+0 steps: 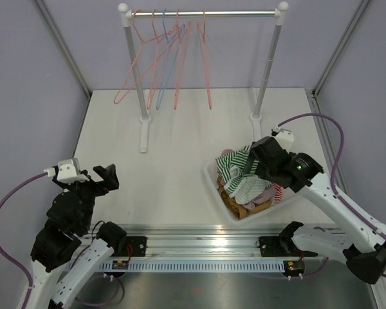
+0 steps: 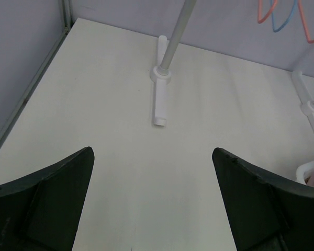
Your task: Remove the tank top from the hanger
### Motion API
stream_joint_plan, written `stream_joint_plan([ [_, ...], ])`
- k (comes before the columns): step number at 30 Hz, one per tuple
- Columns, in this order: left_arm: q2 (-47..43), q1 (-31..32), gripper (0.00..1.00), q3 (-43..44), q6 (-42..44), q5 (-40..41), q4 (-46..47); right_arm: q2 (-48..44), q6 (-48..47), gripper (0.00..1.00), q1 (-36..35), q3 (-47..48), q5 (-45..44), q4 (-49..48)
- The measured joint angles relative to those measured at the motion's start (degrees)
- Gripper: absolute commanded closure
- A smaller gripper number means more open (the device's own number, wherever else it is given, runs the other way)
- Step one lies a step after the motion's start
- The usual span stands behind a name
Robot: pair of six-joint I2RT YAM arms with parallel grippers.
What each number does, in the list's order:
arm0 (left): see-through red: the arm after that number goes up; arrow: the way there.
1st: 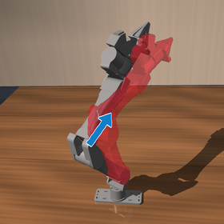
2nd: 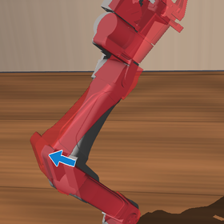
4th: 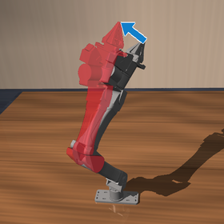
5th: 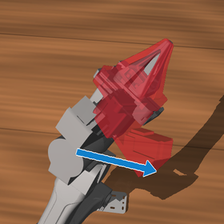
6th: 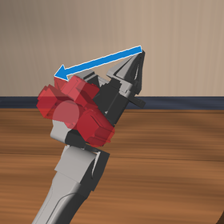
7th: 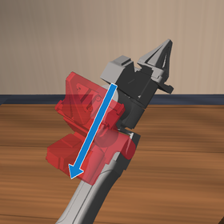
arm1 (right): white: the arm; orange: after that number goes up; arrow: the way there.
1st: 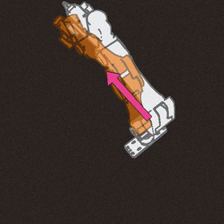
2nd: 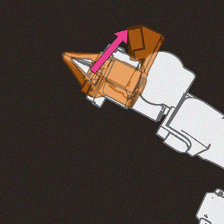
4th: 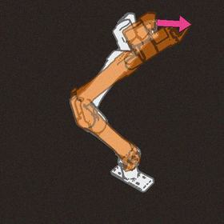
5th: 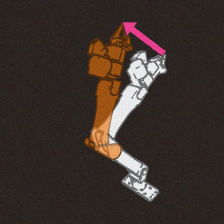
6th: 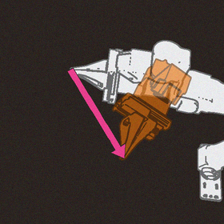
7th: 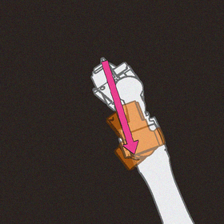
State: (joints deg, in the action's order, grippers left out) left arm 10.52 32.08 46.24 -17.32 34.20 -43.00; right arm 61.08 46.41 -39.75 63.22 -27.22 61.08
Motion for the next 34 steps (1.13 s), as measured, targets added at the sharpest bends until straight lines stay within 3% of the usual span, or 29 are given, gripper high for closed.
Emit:
stream_joint_plan([
  [7, 7.4, -15.6, 0.01, 0.0, 1.1, -7.2, 2.0, -10.2, -8.3, 0.0, 0.0, 2.8, -3.8, -0.8],
  [12, 10.6, -21.4, 0.01, 0.0, 1.4, -11.3, 2.4, -16.5, -16.8, 0.0, 0.0, 2.1, -5.4, -4.5],
  [19, 10.1, -22.0, 0.01, -1.3, 1.5, -11.6, 2.8, -21.4, -23.7, 0.0, 0.0, 1.4, -9.8, -5.7],
  [34, 9.7, -22.0, 0.01, -2.2, 2.4, -13.5, 3.1, -28.4, -26.1, 0.01, -0.1, -0.7, -10.6, -4.2],
])
